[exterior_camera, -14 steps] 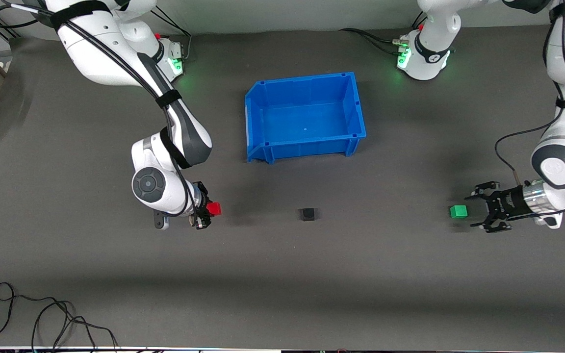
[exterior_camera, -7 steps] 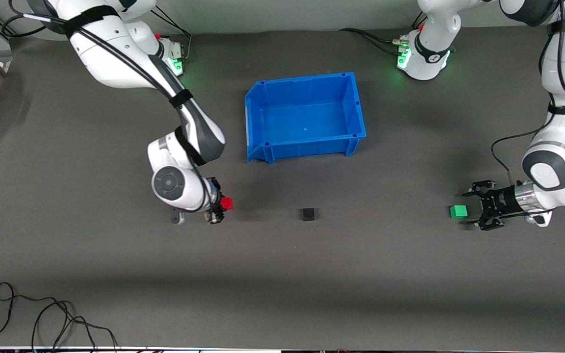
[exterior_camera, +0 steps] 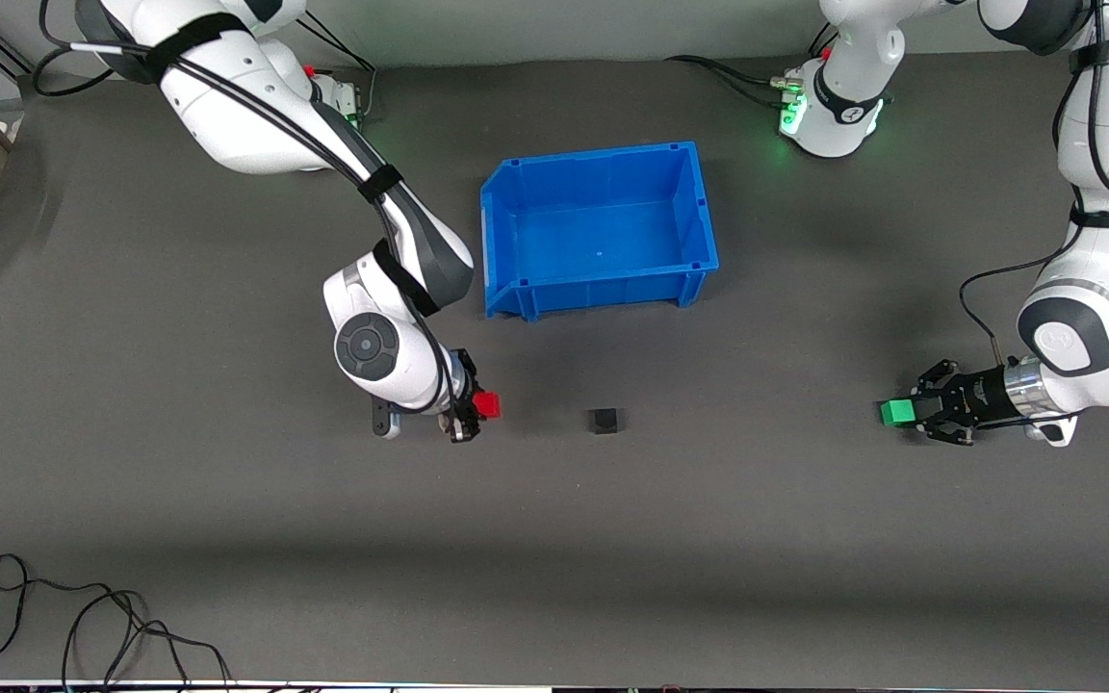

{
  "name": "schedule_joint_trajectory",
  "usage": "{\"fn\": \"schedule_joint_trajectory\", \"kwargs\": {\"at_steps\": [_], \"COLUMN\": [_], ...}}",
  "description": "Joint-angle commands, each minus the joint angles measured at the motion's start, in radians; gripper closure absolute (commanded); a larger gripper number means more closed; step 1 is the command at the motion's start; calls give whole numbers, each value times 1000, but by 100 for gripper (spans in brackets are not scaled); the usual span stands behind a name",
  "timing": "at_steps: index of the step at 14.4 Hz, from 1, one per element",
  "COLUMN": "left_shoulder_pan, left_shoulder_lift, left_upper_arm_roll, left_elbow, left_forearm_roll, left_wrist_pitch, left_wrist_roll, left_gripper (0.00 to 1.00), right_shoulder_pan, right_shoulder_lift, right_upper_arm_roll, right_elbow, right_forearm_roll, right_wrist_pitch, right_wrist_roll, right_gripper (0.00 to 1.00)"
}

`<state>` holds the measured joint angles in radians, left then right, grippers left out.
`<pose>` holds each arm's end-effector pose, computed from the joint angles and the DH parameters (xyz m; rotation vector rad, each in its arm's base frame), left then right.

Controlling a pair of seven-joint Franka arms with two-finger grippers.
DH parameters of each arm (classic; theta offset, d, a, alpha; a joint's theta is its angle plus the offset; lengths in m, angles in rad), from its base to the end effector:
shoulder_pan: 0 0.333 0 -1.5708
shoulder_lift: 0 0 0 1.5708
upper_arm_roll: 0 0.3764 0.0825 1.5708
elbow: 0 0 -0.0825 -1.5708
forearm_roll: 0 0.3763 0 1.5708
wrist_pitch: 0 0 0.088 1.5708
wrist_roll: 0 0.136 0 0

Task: Attach green and red cubes to black cube
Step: 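Carry the red cube with the right gripper while the left gripper carries green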

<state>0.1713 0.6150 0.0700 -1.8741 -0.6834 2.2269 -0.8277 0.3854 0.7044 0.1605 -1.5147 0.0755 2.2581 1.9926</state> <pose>0.6280 0.1166 0.1966 1.9573 1.9287 -0.5015 0.6507 0.3732 0.2780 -2.1907 2.1105 0.2153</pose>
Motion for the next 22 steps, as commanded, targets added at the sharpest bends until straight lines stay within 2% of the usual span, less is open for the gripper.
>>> {"fn": "schedule_joint_trajectory", "kwargs": {"at_steps": [1, 4, 7, 9, 12, 15, 19, 22], "left_shoulder_pan": [-25, -74, -176, -246, -358, -447, -593, -642], "left_shoulder_lift": [-27, -31, -38, -37, -28, -18, 22, 35], "left_upper_arm_roll": [7, 7, 5, -1, -4, -3, -4, -9], "left_elbow": [7, 81, 101, 105, 98, 90, 79, 81], "left_forearm_roll": [-2, -1, -11, -37, -70, -149, -206, -235], "left_wrist_pitch": [-12, -79, -81, -72, -14, 48, 215, 261], "left_wrist_roll": [-65, -183, -225, -223, -226, -231, -330, -366], "left_gripper": [70, 70, 70, 72, 73, 74, 77, 77], "right_shoulder_pan": [9, 42, 58, 66, 92, 96, 107, 112], "right_shoulder_lift": [169, 282, 302, 326, 328, 334, 340, 360], "right_upper_arm_roll": [36, 60, 85, 96, 94, 96, 96, 96], "right_elbow": [215, 318, 324, 344, 347, 352, 352, 352], "right_forearm_roll": [-84, -109, -114, -115, -129, -131, -134, -134], "right_wrist_pitch": [20, 32, 32, 81, 92, 100, 112, 161], "right_wrist_roll": [116, 205, 250, 282, 288, 310, 311, 311], "right_gripper": [74, 75, 76, 76, 76, 76, 76, 76]}}
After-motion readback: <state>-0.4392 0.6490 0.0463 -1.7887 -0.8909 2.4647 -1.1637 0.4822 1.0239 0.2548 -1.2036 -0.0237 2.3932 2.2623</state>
